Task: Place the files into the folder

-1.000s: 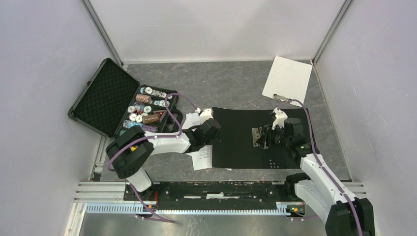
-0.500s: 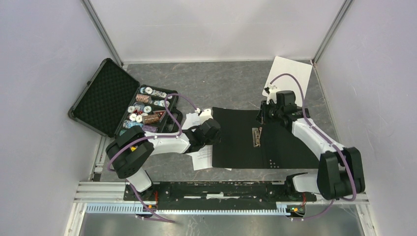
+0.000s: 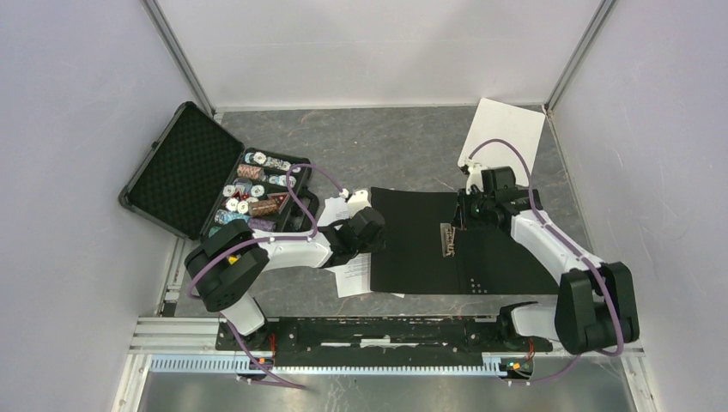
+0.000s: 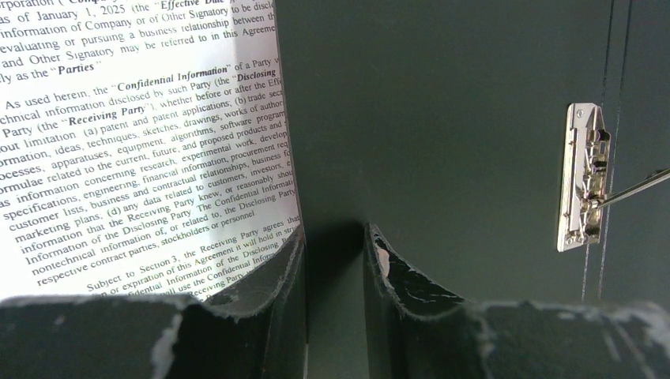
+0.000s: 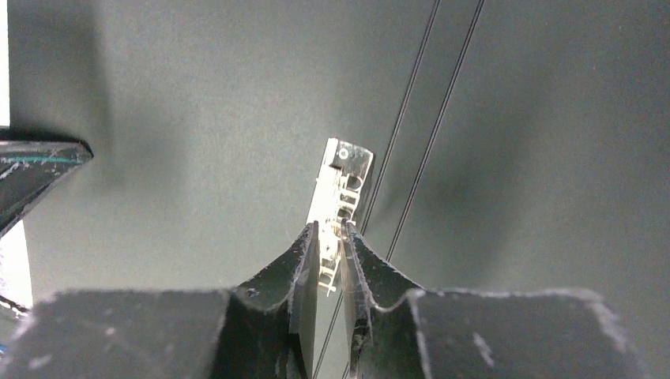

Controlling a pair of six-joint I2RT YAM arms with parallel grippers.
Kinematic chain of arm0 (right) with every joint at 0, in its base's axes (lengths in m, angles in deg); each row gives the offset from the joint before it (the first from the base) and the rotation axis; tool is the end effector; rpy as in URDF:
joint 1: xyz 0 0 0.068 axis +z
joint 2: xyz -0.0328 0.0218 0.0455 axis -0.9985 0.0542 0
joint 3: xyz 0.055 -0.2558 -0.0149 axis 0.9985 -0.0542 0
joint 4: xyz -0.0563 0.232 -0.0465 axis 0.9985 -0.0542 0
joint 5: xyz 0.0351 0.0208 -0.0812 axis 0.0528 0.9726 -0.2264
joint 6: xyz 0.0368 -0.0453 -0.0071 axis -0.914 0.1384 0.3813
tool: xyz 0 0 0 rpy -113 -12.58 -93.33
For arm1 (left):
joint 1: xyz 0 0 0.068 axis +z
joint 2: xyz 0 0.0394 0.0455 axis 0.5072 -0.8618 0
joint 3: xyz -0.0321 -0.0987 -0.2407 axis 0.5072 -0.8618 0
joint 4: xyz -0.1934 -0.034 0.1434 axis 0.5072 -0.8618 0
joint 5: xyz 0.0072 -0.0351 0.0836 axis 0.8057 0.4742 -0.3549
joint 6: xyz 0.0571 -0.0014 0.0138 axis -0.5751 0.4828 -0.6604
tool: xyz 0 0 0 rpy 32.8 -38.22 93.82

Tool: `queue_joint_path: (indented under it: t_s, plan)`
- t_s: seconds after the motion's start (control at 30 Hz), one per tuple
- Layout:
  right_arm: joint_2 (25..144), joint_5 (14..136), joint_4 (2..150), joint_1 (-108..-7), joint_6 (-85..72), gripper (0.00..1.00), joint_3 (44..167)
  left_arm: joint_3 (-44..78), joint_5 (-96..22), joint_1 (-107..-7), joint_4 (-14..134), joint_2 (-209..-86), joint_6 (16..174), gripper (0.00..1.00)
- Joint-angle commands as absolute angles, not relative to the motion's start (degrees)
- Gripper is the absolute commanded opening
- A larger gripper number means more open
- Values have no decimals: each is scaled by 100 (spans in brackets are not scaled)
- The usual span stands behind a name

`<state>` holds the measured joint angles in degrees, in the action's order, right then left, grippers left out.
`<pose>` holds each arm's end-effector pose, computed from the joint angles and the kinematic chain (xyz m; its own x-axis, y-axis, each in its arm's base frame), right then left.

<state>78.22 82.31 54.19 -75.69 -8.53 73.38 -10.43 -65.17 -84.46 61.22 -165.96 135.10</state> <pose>0.2389 0.0589 0.1992 -0.8349 -0.0102 -0.5504 -0.2119 0.9287 0.3042 0.1936 -0.2412 0.1524 -0.7474 -0.2201 -0.6268 0.0556 0.9195 -0.3892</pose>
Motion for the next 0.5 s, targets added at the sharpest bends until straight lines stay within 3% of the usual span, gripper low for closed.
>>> queue_joint_path:
  t_s: [0.0,0.2,0.33,0.47]
  plan:
    - [7200,8072,5039,-7481,-820,20,6926,-1032,-7038,-8427,5633,-16778,13448,2]
    - [6263,8247,5261,-7336,-1089,20,6207,-971,-6997,-8425,5626,-16787,13431,2]
    - [5904,7877,6113,-7359,-1509,40,6152,-1090,-6963,-8427,5766,-16752,13448,2]
    - [6244,8561,6971,-7481,-1289,65,6306,-1141,-6870,-8423,5952,-16738,13408,2]
